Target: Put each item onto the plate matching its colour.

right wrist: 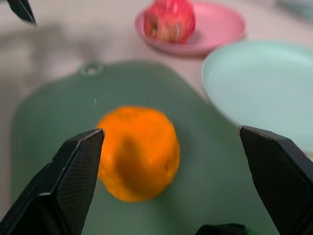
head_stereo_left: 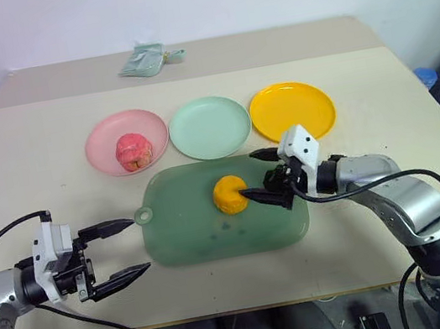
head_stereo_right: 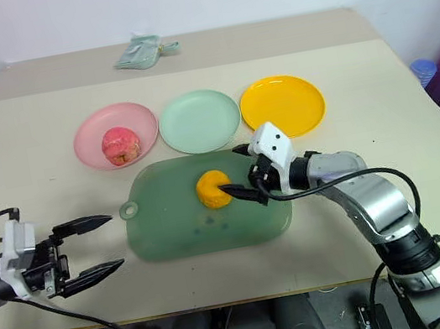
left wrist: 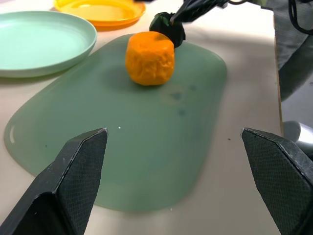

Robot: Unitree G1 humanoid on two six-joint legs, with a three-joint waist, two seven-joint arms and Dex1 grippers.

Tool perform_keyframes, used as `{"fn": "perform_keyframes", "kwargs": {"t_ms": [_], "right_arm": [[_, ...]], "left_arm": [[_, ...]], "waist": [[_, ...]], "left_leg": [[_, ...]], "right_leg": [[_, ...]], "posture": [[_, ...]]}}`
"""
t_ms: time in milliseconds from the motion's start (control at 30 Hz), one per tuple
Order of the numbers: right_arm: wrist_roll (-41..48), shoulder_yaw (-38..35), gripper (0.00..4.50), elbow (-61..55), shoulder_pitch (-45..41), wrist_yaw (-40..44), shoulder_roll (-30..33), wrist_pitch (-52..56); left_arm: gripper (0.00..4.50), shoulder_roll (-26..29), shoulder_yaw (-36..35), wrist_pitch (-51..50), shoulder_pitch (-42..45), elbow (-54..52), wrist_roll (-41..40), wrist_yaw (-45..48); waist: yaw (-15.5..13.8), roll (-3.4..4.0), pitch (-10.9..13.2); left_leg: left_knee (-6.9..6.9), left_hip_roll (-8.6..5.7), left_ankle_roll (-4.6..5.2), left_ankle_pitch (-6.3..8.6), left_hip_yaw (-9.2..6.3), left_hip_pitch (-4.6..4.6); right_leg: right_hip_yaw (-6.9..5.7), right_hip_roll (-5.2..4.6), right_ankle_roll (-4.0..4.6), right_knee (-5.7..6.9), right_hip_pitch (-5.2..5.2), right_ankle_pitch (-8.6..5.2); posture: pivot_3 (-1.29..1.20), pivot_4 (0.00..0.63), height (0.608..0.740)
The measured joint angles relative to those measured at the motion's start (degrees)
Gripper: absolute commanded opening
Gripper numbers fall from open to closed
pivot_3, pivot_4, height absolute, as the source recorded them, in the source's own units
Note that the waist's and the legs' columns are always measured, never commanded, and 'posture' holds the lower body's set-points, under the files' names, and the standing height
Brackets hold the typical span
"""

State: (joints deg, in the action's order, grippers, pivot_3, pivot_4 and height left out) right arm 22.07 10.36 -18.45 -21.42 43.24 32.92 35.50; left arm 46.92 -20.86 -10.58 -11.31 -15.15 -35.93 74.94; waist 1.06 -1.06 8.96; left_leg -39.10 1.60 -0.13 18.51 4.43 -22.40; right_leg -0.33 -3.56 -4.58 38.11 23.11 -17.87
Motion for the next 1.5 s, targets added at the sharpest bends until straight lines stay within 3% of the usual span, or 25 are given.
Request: {"fn": "perform_keyframes", "kwargs": {"t_ms": [800, 900, 967, 1000, 1233, 1333, 1500], "right_arm": [[0.1, 6.3, 4.50, 0.2, -5.8, 6.8, 0.1, 9.8], [-0.4, 6.4, 3.65, 1.5, -5.8, 6.7, -0.5, 9.5], [-0.6, 6.4, 2.73, 2.1, -5.8, 6.8, -0.7, 9.1], [-0.6, 6.4, 2.50, 2.2, -5.8, 6.8, -0.8, 9.0], [-1.0, 6.2, 2.47, 2.5, -5.6, 5.8, -2.5, 7.4], [1.7, 2.4, 2.47, 2.5, -6.9, 4.8, -4.1, 8.3], [5.1, -10.3, 2.47, 9.7, -24.5, -0.8, -7.0, 4.7]], "left_arm": [[4.46, -2.6, 0.4, 0.0, -3.8, -5.5, 0.5, -6.2], [4.50, -2.7, 0.4, -0.1, -4.3, -6.1, 0.5, -6.8], [4.50, -3.0, 0.4, -0.2, -4.8, -6.8, 0.5, -7.4], [4.50, -3.2, 0.4, -0.2, -4.9, -7.2, 0.5, -7.6], [4.50, -4.0, 0.4, -0.4, -5.7, -8.7, 0.4, -9.4], [4.50, -4.8, 0.5, -0.8, -5.8, -8.8, 0.4, -10.9], [4.50, -7.8, 2.8, -1.9, -3.6, -11.0, 0.3, -15.1]], "waist": [[0.0, 0.00, 0.0], [0.1, 0.00, 0.0], [0.1, 0.01, 0.0], [0.1, 0.00, 0.0], [0.1, 0.02, 0.0], [0.1, 0.06, 0.0], [0.0, 0.20, 0.1]], "left_leg": [[0.01, 0.01, 0.08, 0.05, -0.02, 0.00], [0.01, 0.01, 0.06, 0.04, -0.02, 0.00], [0.01, 0.00, 0.04, 0.03, -0.02, 0.00], [0.01, 0.01, 0.04, 0.03, -0.02, 0.00], [0.02, 0.01, 0.01, 0.01, -0.02, 0.00], [0.01, 0.00, 0.02, 0.02, -0.01, -0.02], [0.04, -0.01, -0.10, -0.05, -0.04, -0.01]], "right_leg": [[0.00, -0.04, 0.00, -0.01, 0.00, 0.00], [0.01, -0.04, 0.00, -0.01, 0.00, 0.00], [0.01, -0.04, 0.00, -0.01, 0.00, 0.00], [0.00, -0.04, 0.00, -0.01, 0.00, 0.00], [0.01, -0.04, 0.00, -0.01, 0.02, 0.00], [0.01, -0.05, 0.00, -0.01, 0.02, 0.01], [-0.05, -0.04, 0.01, 0.01, 0.03, 0.02]], "posture": [[0.00, 0.150, 0.740], [0.00, 0.150, 0.740], [0.00, 0.150, 0.740], [0.00, 0.150, 0.740], [0.00, 0.150, 0.740], [0.00, 0.150, 0.740], [0.00, 0.150, 0.740]]}}
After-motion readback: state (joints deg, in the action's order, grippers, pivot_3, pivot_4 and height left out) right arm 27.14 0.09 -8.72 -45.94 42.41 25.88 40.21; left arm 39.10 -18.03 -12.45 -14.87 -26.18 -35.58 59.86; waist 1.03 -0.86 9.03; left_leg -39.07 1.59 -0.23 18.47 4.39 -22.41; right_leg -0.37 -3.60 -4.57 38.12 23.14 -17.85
